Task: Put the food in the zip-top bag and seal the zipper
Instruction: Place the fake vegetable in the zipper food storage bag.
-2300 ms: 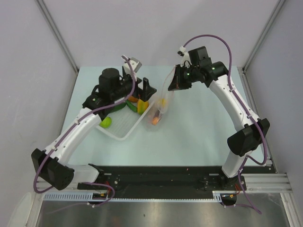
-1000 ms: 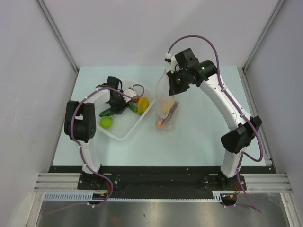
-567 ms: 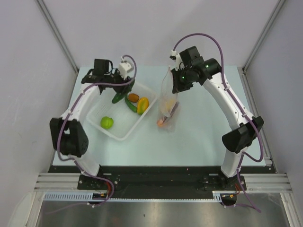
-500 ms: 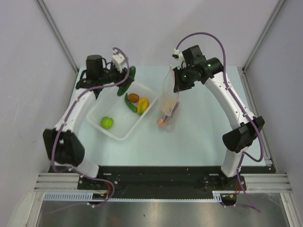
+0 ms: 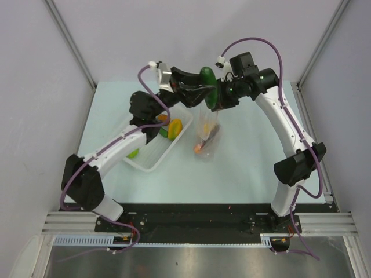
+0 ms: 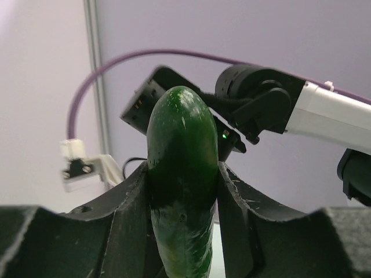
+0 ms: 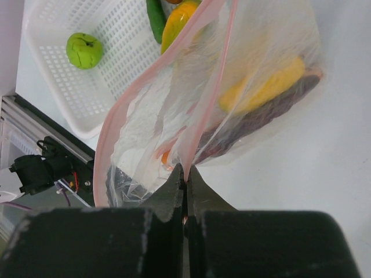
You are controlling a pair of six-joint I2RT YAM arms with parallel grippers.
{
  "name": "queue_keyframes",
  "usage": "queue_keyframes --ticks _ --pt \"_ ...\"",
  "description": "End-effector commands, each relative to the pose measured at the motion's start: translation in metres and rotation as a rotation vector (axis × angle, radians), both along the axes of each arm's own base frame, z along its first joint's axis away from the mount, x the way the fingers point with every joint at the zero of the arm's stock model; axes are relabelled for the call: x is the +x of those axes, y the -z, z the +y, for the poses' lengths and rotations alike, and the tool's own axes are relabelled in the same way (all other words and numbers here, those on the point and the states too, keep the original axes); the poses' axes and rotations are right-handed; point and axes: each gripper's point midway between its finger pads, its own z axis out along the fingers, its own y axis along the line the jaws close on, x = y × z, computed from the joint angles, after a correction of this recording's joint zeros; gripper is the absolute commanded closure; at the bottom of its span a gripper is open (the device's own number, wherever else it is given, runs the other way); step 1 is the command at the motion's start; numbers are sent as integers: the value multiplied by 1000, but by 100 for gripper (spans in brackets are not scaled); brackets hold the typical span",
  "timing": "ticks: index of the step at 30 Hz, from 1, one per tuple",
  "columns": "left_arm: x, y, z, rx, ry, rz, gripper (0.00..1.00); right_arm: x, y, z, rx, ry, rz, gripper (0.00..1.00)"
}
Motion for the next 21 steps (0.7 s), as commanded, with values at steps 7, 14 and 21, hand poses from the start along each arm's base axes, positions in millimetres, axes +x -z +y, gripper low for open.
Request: queue_keyframes --ticks 7,14,21 --pt "26 26 -25 -99 -120 20 98 -3 -35 -9 79 4 -73 100" --pt "32 71 -26 30 -184 -8 99 -6 -42 -17 117 -10 -63 100" --pt "31 73 -19 203 -194 -33 23 -4 -47 -27 122 -3 -80 100"
